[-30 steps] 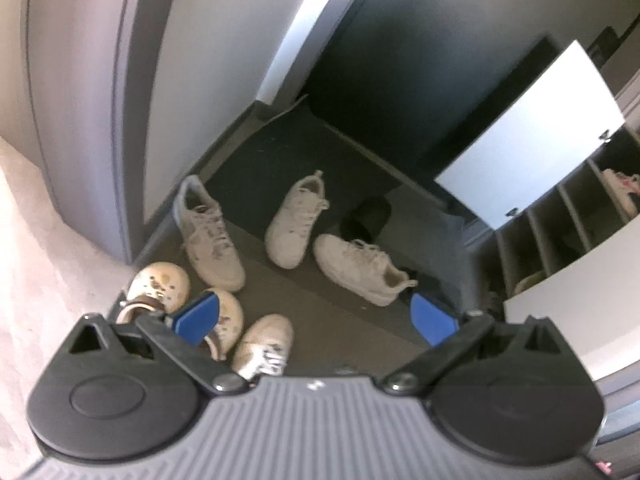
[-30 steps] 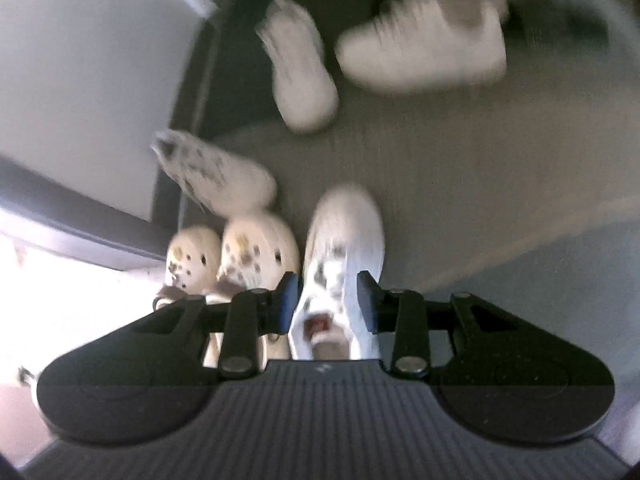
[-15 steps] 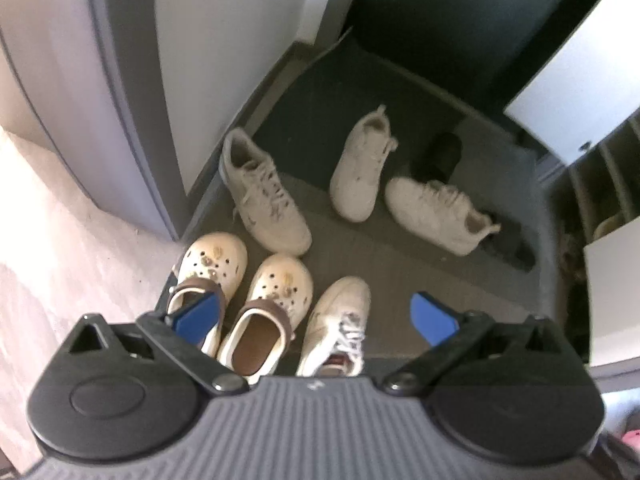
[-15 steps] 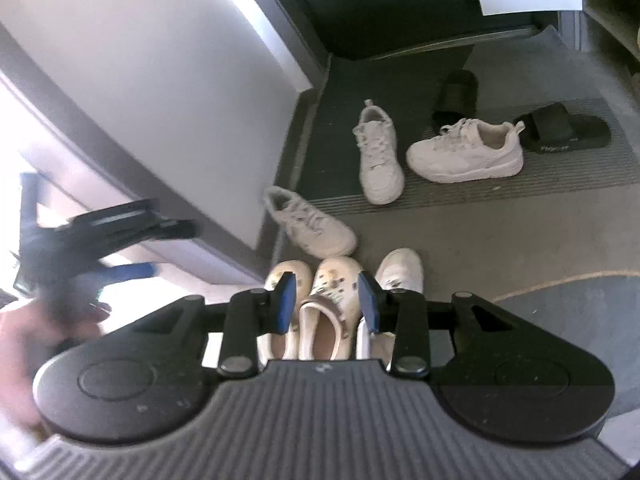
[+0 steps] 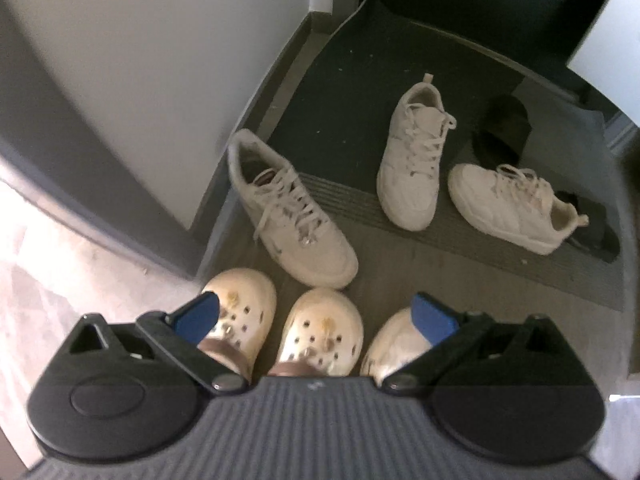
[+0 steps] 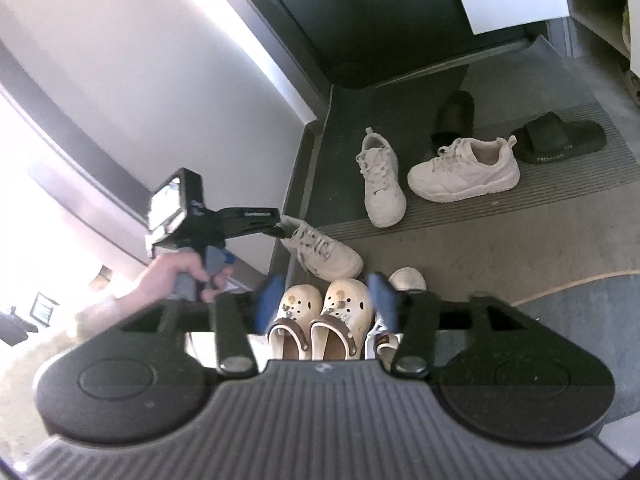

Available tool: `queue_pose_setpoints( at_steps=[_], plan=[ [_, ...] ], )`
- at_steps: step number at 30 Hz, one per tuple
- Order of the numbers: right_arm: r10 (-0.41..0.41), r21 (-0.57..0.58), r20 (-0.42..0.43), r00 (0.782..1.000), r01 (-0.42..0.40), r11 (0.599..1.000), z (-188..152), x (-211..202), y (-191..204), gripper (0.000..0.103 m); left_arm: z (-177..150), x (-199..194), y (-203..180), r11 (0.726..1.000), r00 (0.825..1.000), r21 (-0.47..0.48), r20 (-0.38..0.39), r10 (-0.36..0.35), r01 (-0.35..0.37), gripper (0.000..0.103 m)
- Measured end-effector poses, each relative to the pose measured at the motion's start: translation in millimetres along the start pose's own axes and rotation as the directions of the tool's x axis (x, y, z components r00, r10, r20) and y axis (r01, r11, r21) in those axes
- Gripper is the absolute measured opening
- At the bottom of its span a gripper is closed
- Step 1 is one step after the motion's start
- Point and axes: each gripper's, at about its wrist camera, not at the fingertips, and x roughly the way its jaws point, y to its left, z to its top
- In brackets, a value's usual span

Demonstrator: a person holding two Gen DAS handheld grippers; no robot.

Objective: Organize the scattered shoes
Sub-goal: 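Open the right tool and release the sneaker next to the clogs, then grasp the white sneaker by its heel collar with the left tool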

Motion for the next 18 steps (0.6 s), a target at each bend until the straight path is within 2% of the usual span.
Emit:
queue_pose_setpoints(
  at_steps=[5, 10, 15, 18],
  plan=[
    [0.015, 0.043, -0.024, 1.0, -0.014, 0.999, 8.0, 12.5, -6.3, 0.09, 27.9, 57.8, 13.7, 0.998, 1.0, -0.069, -0.022, -0.008, 0.006, 0.103],
    [0.056, 0.118, -0.119, 0.991, -0.042, 0.992, 7.2, 38.8, -11.9, 0.089, 61.1, 120.9, 43.4, 0.982, 1.0, -0.189, -0.024, -0.011, 0.007, 0.103],
    [0.052, 0.177, -0.214, 0.976, -0.013, 0.984, 11.4, 75.8, -23.2, 0.089, 83.7, 179.4, 59.4, 0.962, 0.999, -0.271, -0.054, -0.003, -0.012, 0.103],
    [0.04, 0.207, -0.267, 0.963, 0.016, 0.978, 13.0, 96.5, -31.4, 0.089, 91.6, 205.5, 58.9, 0.959, 0.997, -0.282, -0.071, 0.013, -0.032, 0.103]
  ],
)
